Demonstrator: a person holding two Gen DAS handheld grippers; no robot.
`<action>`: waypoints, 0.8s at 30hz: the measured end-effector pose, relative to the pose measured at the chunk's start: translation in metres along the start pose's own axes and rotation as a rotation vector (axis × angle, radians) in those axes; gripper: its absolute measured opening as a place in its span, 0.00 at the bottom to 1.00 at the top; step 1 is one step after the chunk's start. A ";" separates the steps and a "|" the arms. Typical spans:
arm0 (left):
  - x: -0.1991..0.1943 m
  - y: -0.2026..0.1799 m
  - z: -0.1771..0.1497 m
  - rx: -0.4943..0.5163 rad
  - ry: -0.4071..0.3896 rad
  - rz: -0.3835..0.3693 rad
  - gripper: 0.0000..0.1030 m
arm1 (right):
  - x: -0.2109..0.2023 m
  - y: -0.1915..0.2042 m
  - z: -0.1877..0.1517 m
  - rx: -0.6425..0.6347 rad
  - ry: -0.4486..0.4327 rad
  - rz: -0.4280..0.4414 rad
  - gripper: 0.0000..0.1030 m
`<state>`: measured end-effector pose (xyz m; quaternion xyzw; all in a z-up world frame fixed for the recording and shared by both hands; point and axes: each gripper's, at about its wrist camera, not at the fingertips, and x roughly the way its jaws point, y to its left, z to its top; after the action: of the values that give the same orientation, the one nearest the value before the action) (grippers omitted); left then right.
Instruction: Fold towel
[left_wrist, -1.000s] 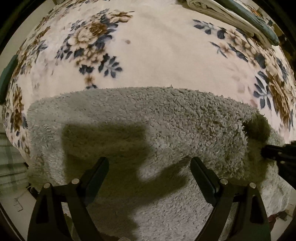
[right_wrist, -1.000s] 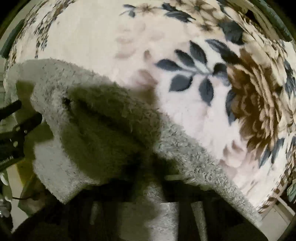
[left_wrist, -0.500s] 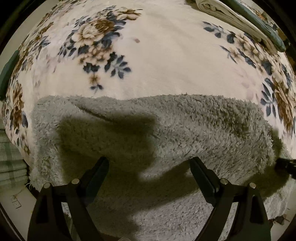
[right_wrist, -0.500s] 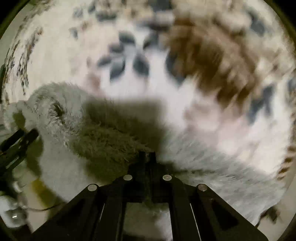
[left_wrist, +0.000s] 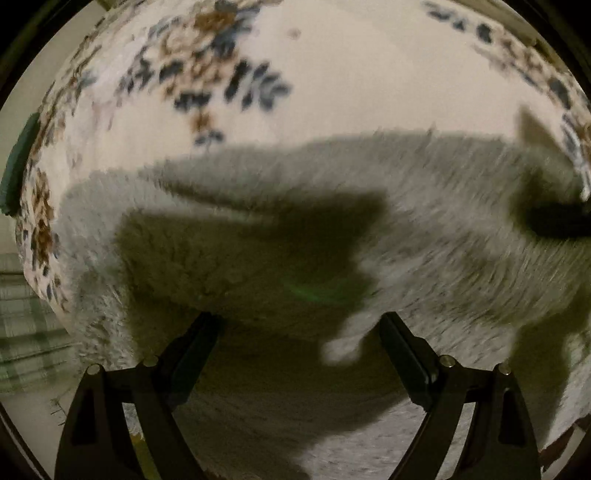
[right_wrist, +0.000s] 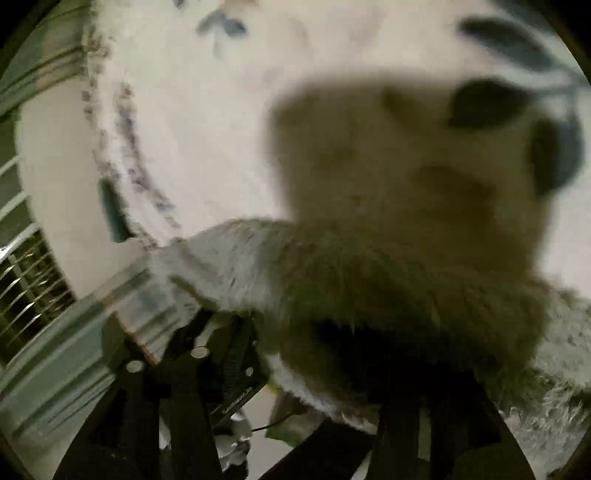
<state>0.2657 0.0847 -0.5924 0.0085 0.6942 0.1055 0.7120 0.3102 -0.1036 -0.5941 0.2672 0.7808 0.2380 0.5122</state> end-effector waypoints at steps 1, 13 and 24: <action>0.004 0.006 -0.001 -0.012 0.000 -0.015 0.91 | -0.007 0.005 -0.001 -0.005 -0.032 0.008 0.16; 0.011 0.035 -0.006 -0.067 0.009 -0.044 0.92 | -0.125 -0.003 -0.048 -0.145 -0.054 -0.095 0.36; -0.001 0.042 -0.022 -0.046 -0.023 -0.025 0.92 | -0.103 -0.055 -0.069 -0.018 -0.311 -0.229 0.25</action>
<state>0.2382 0.1231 -0.5854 -0.0153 0.6835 0.1128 0.7210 0.2707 -0.2194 -0.5354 0.2057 0.7153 0.1411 0.6528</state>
